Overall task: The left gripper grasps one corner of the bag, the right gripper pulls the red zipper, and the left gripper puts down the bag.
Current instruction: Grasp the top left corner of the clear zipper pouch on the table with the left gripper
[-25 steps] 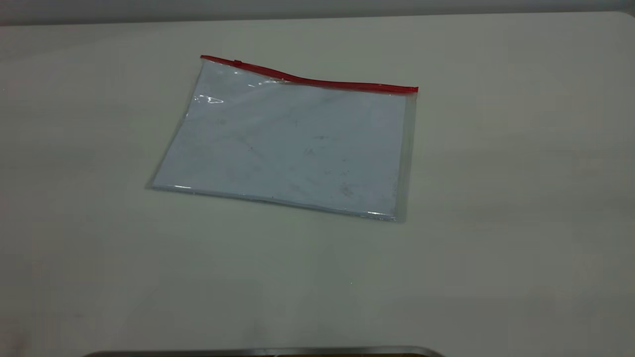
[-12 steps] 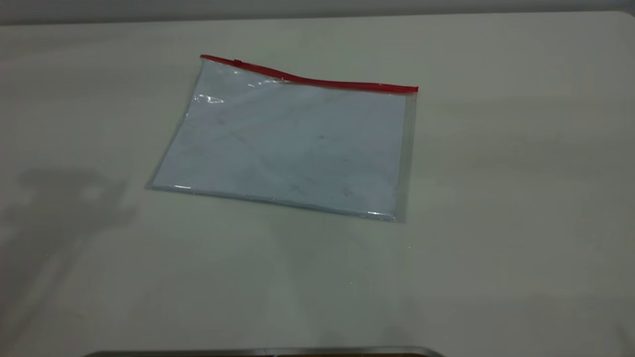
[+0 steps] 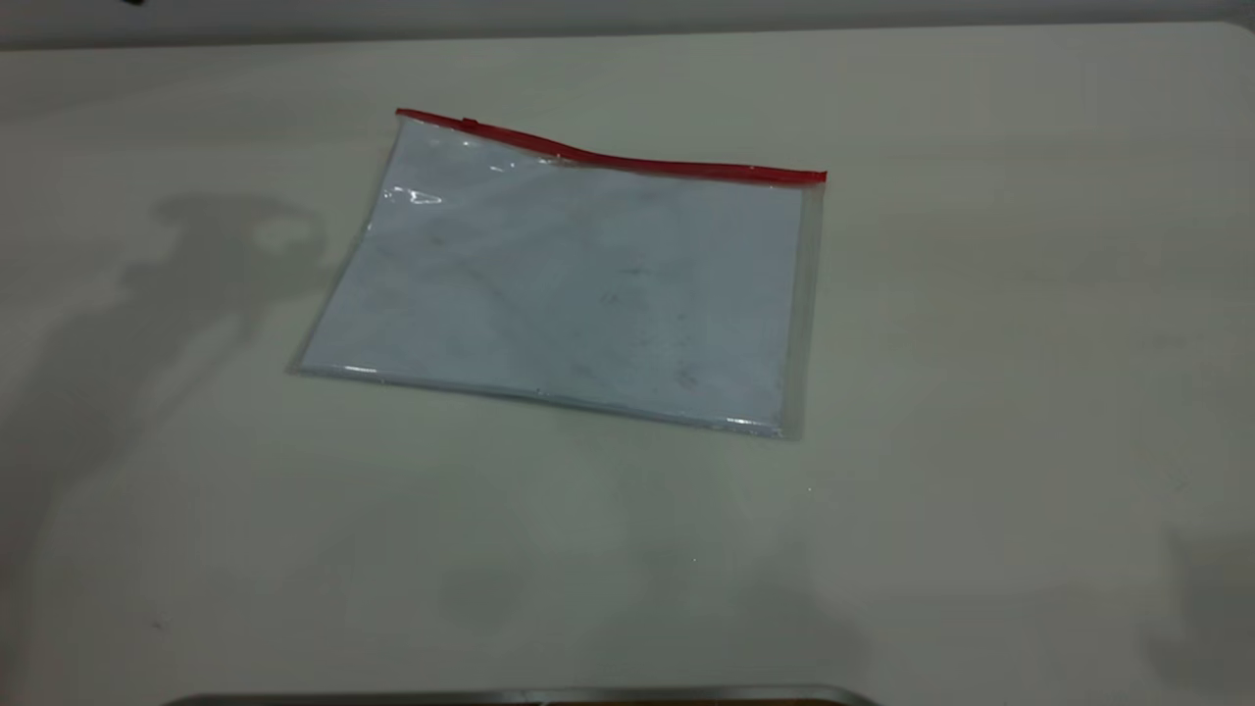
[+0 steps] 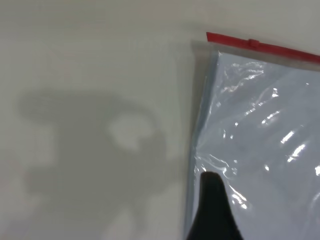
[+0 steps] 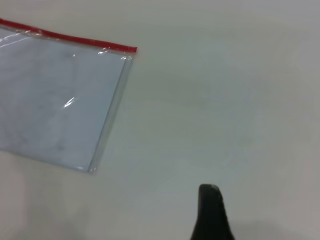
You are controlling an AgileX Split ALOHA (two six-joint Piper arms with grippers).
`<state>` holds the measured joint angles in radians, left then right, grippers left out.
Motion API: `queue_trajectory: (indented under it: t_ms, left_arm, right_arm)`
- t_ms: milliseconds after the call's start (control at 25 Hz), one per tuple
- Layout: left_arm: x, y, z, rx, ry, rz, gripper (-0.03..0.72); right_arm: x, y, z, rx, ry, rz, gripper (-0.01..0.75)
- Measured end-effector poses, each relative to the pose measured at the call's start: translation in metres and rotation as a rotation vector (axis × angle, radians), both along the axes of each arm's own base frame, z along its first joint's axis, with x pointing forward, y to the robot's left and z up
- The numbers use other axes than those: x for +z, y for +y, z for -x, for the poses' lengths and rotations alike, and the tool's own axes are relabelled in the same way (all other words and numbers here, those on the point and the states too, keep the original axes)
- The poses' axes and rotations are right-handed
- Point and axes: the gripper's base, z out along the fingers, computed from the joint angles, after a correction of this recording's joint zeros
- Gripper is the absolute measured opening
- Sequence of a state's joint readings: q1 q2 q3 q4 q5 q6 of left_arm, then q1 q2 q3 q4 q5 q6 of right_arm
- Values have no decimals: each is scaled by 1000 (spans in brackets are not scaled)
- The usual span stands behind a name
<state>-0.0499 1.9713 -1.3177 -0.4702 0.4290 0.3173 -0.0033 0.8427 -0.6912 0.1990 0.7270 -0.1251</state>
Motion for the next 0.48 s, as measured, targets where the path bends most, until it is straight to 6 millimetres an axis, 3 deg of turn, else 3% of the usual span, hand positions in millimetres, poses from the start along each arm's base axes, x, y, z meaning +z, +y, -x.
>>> queue_trajectory:
  t_ms: [280, 480]
  left_arm:
    - [-43, -5, -42, -100, 82, 11, 590]
    - [-71, -10, -60, -152, 106, 65, 590]
  right_arm:
    - [-23, -2, -61, -6, 87, 19, 585]
    - [-49, -3, -88, 0, 159, 36, 585]
